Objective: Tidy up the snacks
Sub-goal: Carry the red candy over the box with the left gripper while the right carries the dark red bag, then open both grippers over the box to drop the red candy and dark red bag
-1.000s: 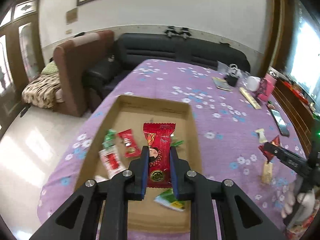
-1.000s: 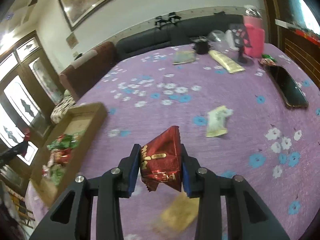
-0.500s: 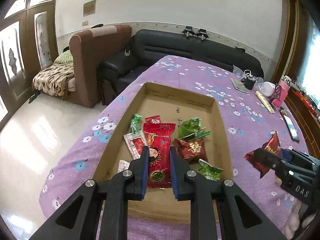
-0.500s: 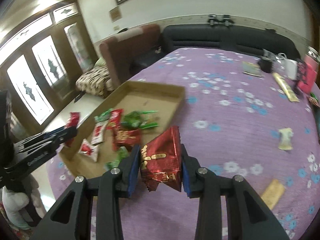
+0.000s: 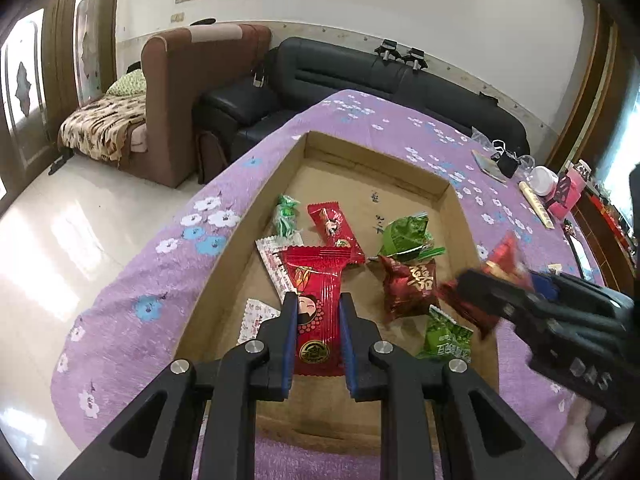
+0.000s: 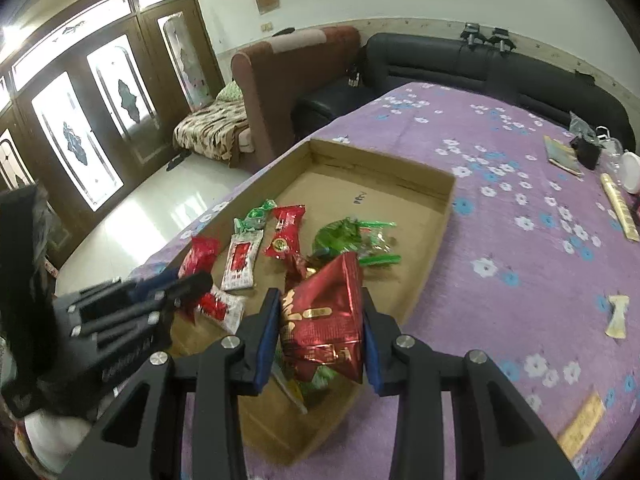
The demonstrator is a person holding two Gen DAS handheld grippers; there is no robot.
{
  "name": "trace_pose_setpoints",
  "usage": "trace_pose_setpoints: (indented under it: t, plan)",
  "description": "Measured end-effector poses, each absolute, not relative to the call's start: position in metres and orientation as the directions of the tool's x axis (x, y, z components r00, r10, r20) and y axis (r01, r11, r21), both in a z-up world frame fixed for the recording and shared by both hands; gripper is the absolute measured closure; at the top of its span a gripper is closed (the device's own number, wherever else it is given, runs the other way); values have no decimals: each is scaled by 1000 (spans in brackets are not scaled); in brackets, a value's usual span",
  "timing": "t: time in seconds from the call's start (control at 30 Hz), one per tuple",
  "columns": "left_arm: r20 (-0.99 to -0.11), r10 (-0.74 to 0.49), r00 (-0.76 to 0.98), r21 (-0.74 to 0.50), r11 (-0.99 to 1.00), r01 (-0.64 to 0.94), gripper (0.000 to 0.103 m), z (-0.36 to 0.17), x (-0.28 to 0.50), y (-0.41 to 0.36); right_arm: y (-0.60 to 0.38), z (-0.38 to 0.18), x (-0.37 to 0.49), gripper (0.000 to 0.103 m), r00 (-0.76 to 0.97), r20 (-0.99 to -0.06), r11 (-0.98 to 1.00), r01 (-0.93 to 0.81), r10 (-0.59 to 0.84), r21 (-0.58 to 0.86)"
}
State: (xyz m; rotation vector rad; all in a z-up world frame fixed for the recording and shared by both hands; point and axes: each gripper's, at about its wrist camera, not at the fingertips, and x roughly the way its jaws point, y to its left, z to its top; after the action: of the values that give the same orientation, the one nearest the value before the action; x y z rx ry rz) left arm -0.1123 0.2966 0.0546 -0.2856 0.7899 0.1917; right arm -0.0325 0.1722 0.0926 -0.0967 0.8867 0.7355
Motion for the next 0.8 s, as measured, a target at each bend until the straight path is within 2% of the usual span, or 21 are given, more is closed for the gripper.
trace_pose_setpoints:
  t: [0.2,0.3,0.43,0.53,0.8]
  plan:
    - [-725,45,688,-202,940,-275,82,51,-111,300,196,74,-4,67,359,-758,752,-608,545,253]
    - [-716,47,696,-206,939,-275,78,53,-113,300,203,69,4,67,346,-763,751,-607,546,262]
    - [-684,59,727,-207,940,-271,55,63,-121,299,211,66,15,67,335,-765,750,-600,550,277]
    - [-662,74,746,-198,942,-269,47,71,-125,297,214,65,21,67,330,-766,750,-598,552,283]
    - [-650,80,756,-188,947,-262,45,77,-128,291,216,70,17,67,338,-758,746,-605,558,279]
